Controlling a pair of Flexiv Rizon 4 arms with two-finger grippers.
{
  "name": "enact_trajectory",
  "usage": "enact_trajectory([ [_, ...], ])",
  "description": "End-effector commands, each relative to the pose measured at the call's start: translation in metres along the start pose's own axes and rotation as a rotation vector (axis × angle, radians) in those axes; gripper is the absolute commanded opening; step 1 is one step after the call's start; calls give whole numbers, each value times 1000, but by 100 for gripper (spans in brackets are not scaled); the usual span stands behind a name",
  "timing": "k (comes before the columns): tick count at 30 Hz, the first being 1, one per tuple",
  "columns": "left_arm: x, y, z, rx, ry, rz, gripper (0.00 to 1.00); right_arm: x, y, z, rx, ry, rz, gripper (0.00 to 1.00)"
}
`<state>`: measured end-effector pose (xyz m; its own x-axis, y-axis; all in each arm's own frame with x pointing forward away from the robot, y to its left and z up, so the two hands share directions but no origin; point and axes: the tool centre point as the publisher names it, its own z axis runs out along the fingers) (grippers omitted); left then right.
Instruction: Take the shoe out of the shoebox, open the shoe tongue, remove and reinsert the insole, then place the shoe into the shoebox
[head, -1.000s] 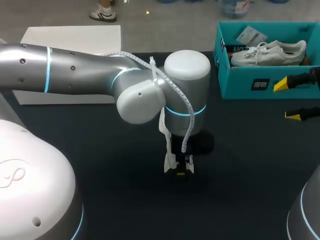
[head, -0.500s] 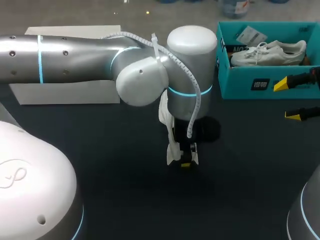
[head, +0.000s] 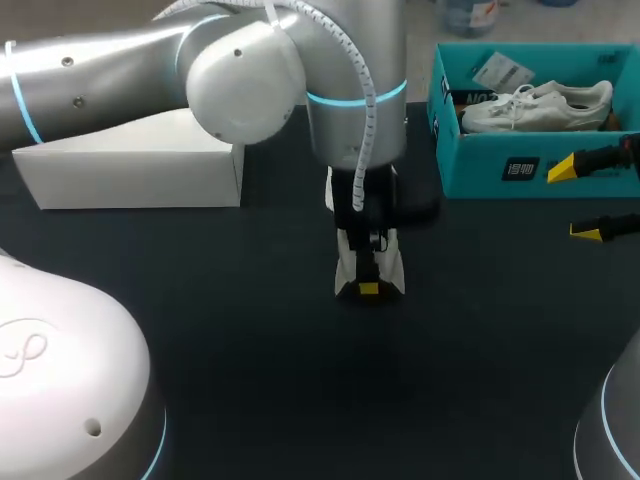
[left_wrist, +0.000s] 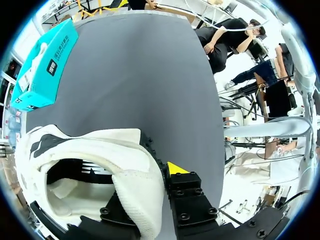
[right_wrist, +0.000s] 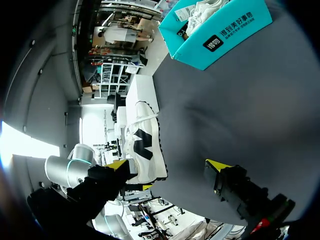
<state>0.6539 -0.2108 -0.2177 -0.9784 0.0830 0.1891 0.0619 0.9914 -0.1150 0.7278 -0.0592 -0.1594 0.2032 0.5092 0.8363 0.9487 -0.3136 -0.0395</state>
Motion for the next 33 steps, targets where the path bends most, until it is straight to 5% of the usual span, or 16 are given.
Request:
enact_trajectory([
  [1,11,5,-52,-4,-13,13,0,0,0,1,-1,-2,1,100],
  [10,10,5,-81,7,-36,39,0,0,0,1,-1,-2,1,100],
  [27,9,5,-82,11,-40,38,0,0,0,1,-1,-2,1,100],
  [33,-9,32,-93,-2,-54,99,0,0,0,1,-1,-2,1,100],
])
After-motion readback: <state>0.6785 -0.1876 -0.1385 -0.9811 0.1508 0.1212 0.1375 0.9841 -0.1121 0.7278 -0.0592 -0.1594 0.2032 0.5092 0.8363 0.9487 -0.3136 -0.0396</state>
